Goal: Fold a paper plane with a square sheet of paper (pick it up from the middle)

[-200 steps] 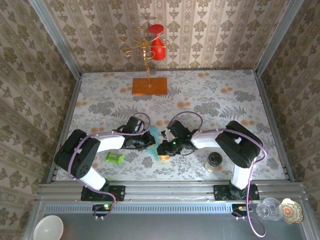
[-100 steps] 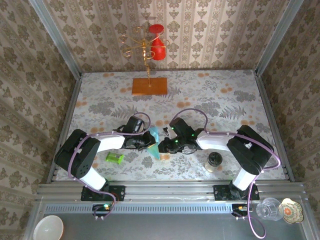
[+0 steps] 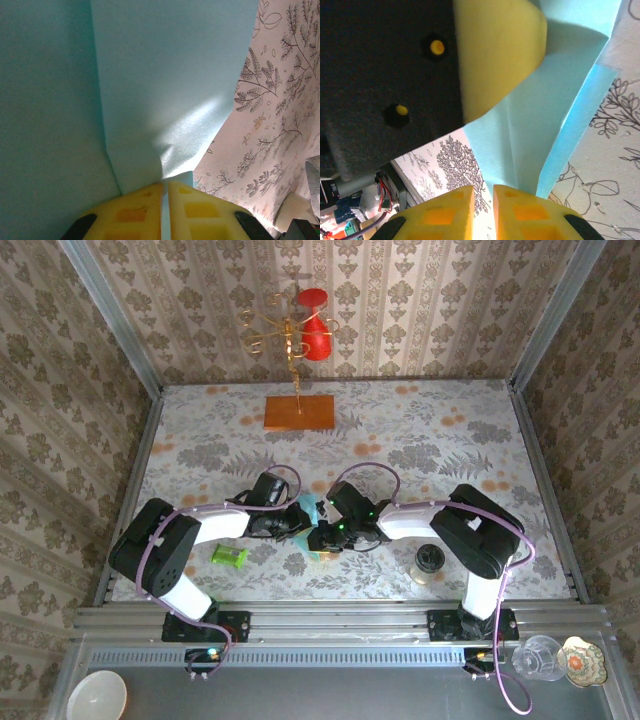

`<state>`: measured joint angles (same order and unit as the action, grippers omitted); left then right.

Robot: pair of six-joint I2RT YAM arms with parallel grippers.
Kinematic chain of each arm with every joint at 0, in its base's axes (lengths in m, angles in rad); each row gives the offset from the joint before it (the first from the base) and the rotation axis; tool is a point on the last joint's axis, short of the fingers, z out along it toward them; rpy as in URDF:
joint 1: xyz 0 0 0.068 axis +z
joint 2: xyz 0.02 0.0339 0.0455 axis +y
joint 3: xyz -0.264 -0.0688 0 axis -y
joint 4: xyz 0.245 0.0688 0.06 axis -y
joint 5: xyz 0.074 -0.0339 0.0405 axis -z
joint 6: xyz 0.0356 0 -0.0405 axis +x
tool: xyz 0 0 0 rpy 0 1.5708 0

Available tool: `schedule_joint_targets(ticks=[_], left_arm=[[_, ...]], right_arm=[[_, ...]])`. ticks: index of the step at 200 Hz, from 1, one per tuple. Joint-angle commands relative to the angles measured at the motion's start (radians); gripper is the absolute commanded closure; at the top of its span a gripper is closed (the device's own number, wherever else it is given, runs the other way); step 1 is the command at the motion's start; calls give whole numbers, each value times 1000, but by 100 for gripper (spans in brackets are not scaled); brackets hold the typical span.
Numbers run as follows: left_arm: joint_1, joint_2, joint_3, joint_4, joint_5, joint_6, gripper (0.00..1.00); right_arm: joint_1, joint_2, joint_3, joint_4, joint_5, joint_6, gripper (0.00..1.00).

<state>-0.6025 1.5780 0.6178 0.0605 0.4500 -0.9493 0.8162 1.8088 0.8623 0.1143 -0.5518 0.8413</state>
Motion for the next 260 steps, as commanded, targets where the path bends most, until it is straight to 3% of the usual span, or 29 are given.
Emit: schedule_joint_targets(ticks=[1,103,196,260], left_arm=[[-2,24,-7,-15,-8,-5,86],[-2,24,-21,-7,-13,-14,86],[40,-62,62,-69,-4,46,85],[86,-3,117,-65,26,92,85]], right_arm=[[8,23,-8,31,-22,15,80],[7,69,-2,15,-45,5,80],[-19,48,7,-255,24,-183,81],[-31,49,7,-274,24,-212,82]])
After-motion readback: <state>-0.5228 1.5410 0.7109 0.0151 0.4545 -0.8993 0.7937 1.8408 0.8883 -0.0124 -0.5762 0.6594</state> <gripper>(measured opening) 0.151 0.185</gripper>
